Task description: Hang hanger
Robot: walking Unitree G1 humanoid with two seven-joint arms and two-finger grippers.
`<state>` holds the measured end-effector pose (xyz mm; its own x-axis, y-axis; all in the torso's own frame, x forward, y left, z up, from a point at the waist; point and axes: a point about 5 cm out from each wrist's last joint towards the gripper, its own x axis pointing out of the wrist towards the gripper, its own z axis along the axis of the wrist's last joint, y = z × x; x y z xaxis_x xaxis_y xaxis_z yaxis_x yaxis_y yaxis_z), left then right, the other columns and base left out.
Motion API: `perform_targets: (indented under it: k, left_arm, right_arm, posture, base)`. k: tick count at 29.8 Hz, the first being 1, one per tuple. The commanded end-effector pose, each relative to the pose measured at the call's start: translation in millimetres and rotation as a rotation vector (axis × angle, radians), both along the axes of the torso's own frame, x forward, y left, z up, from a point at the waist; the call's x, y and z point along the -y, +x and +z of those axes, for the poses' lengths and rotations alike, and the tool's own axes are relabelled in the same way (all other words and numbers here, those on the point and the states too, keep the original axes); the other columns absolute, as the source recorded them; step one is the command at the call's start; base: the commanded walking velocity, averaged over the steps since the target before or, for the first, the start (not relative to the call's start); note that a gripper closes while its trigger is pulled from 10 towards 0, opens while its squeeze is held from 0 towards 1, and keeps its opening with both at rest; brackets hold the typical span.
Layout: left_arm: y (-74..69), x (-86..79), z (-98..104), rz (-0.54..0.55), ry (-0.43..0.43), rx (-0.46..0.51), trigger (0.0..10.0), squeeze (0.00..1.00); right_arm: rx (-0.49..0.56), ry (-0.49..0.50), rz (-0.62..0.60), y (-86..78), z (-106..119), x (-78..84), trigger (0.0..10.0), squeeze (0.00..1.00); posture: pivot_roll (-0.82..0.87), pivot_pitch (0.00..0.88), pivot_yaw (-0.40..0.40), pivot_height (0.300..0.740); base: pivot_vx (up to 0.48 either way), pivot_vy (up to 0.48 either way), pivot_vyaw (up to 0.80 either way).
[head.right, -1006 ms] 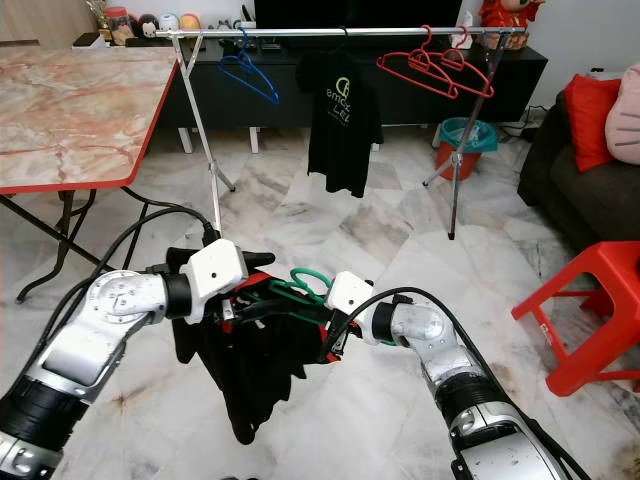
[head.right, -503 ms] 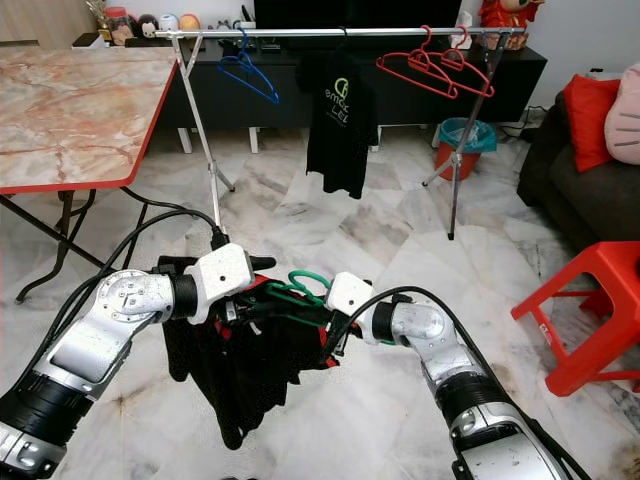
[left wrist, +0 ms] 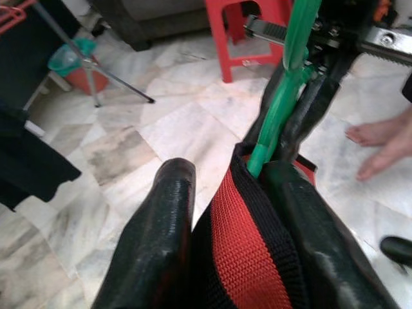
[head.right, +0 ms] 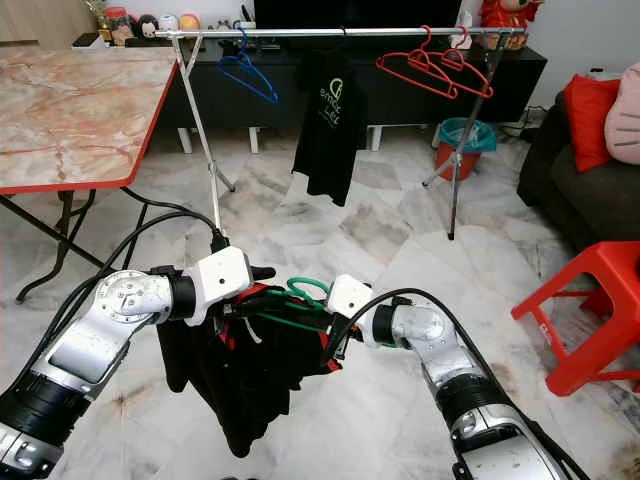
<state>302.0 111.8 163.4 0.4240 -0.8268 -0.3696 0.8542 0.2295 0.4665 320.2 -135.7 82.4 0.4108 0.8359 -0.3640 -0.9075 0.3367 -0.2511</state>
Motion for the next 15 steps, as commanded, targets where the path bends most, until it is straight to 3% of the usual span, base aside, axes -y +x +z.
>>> perform_targets:
  k: [1, 4, 15]
  left_arm:
    - [-6.1, 0.6, -11.1, -0.038, 0.039, -0.056, 0.0, 0.0]
    - [-9.2, -3.5, -16.1, -0.058, 0.082, -0.085, 0.0, 0.0]
    - [-14.2, -5.1, -21.2, -0.083, 0.112, -0.131, 0.0, 0.0]
  right_arm:
    - [0.074, 0.066, -0.01, 6.7, 17.9, -3.1, 10.0, 0.0]
    - [0.072, 0.071, 0.0, 7.3, 19.7, -4.9, 10.0, 0.0]
    - [0.087, 0.067, -0.002, 10.4, 23.7, -5.4, 10.0, 0.0]
  posture:
    - [0.06, 0.0, -0.019, 0.74]
    - [0.06, 0.0, -0.016, 0.74]
    - [0.06, 0.0, -0.012, 0.74]
  base:
    - [0.0, 0.0, 0.0]
    - [0.0, 0.0, 0.0]
    - [0.0, 0.0, 0.0]
